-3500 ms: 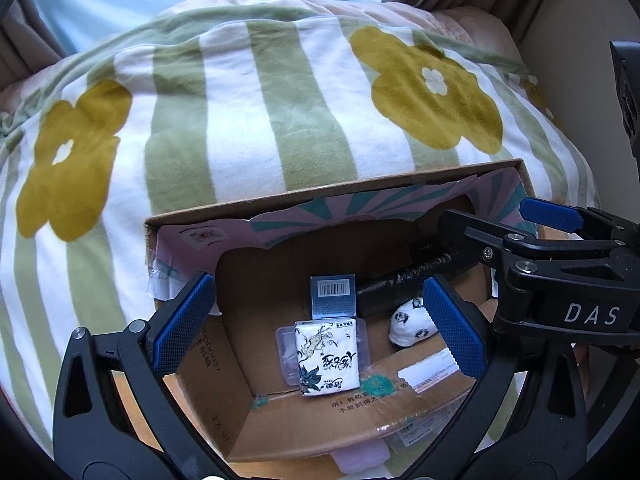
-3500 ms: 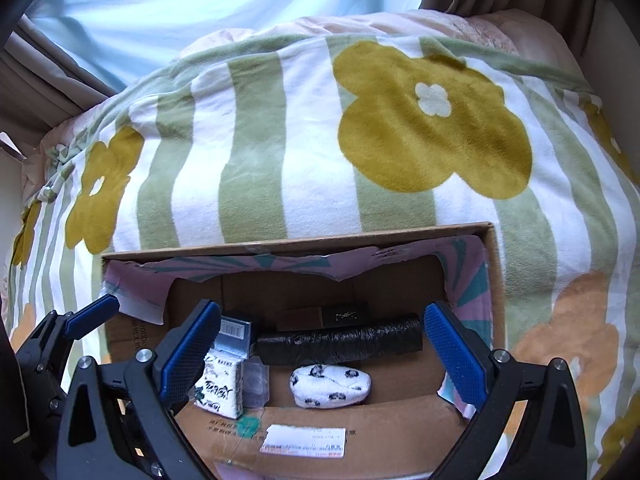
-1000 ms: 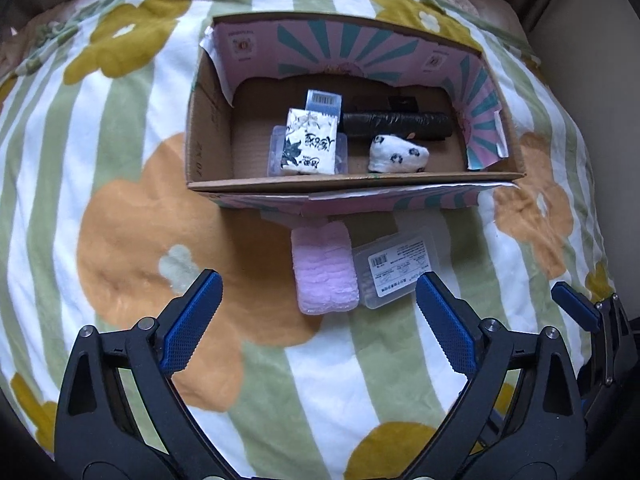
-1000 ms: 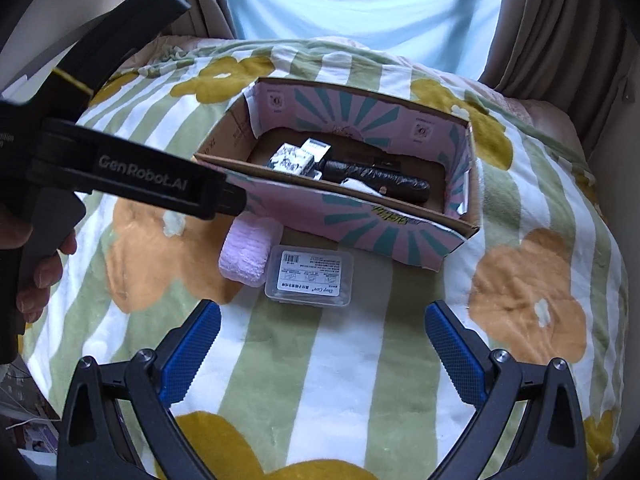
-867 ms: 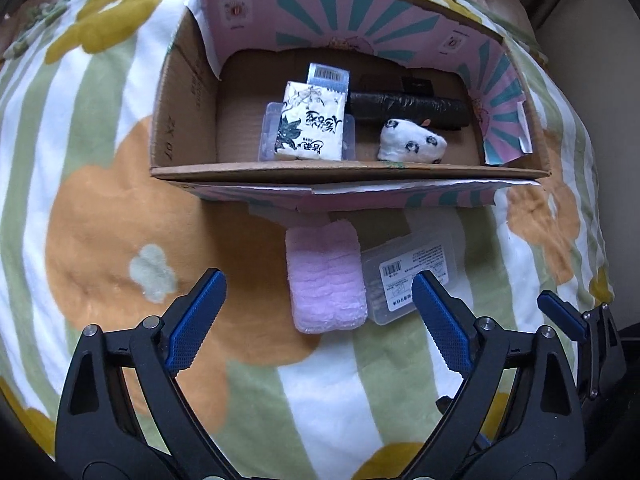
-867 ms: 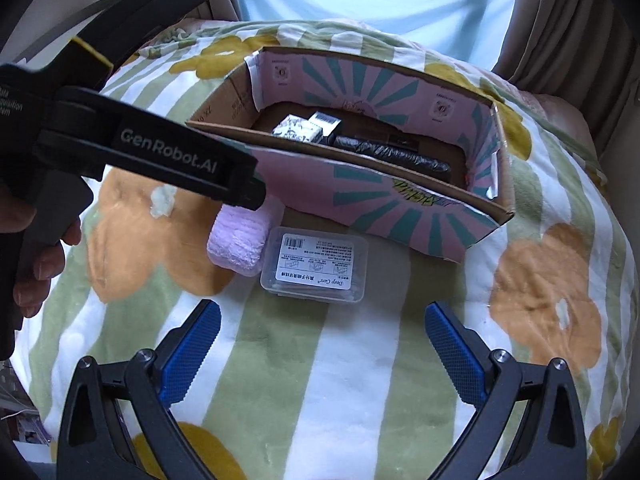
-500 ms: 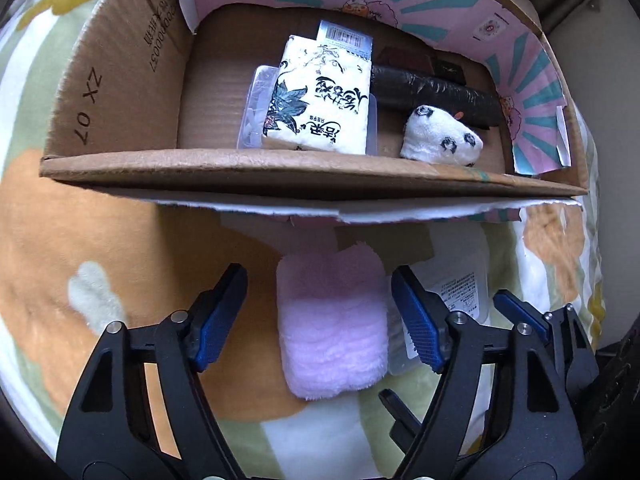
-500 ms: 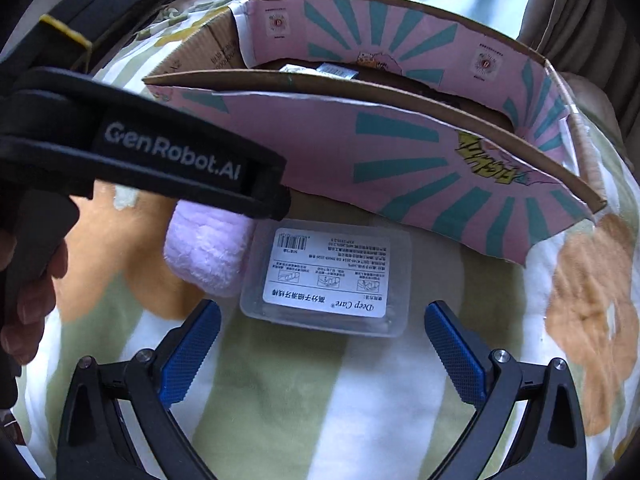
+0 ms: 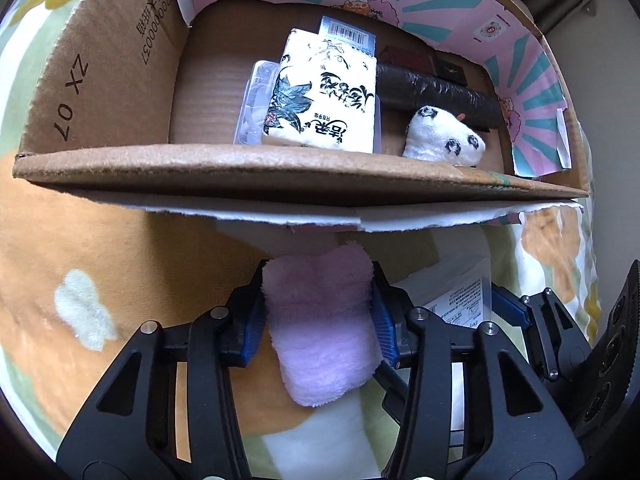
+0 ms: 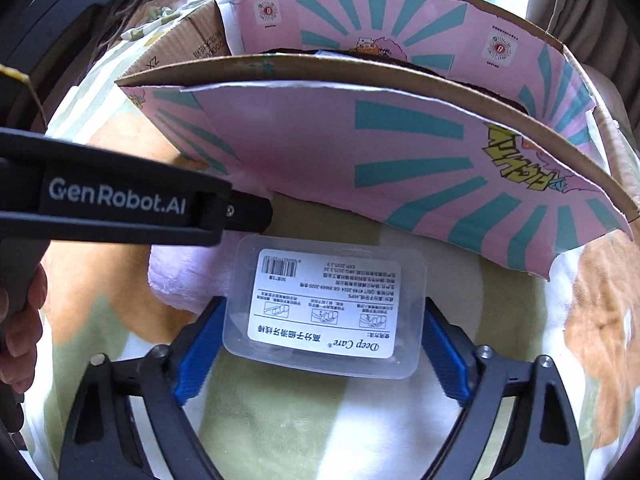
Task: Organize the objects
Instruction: 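Grasp the pink towel with the left tool while the right tool grasps the clear plastic box, then lift the pink towel and clear box and carry both over the cardboard box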
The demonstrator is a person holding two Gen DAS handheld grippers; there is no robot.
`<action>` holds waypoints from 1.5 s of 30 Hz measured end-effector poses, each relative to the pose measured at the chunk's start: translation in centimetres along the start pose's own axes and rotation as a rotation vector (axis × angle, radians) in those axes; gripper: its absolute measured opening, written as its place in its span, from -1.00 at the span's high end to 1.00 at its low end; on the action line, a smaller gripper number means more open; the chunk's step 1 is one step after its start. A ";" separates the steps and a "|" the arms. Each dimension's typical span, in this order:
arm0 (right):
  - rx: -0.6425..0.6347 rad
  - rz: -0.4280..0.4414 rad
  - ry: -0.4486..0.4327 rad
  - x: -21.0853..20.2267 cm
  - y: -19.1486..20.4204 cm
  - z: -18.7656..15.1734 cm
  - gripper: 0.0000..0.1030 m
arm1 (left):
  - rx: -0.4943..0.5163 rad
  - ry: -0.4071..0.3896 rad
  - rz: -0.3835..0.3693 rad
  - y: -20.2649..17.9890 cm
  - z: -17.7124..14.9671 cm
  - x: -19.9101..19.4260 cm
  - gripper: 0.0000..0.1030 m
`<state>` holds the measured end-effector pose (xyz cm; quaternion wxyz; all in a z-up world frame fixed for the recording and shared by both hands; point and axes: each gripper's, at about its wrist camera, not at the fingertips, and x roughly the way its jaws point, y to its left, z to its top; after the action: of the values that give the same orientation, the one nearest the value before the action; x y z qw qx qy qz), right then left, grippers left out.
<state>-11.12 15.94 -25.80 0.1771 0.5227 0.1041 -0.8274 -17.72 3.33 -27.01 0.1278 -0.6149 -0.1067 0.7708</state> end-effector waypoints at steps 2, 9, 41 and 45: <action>-0.001 -0.003 0.002 -0.1 0.0 0.0 -0.73 | 0.007 0.000 0.002 -0.1 0.1 0.0 0.20; 0.022 -0.027 -0.005 -0.9 -0.4 0.0 -0.72 | 0.020 -0.004 0.001 -0.6 0.3 -0.2 0.21; 0.199 -0.100 -0.093 -19.4 -2.8 3.8 -0.72 | 0.039 -0.182 0.010 -4.8 -3.8 -19.1 0.22; 0.209 -0.120 -0.083 -23.1 -2.4 3.8 -0.72 | 0.048 -0.202 0.012 -6.1 -5.0 -23.1 0.22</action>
<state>-6.23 21.01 -3.39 0.0758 0.4965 0.0409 -0.8637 -7.56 1.56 -4.90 0.1264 -0.5315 -0.0968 0.8319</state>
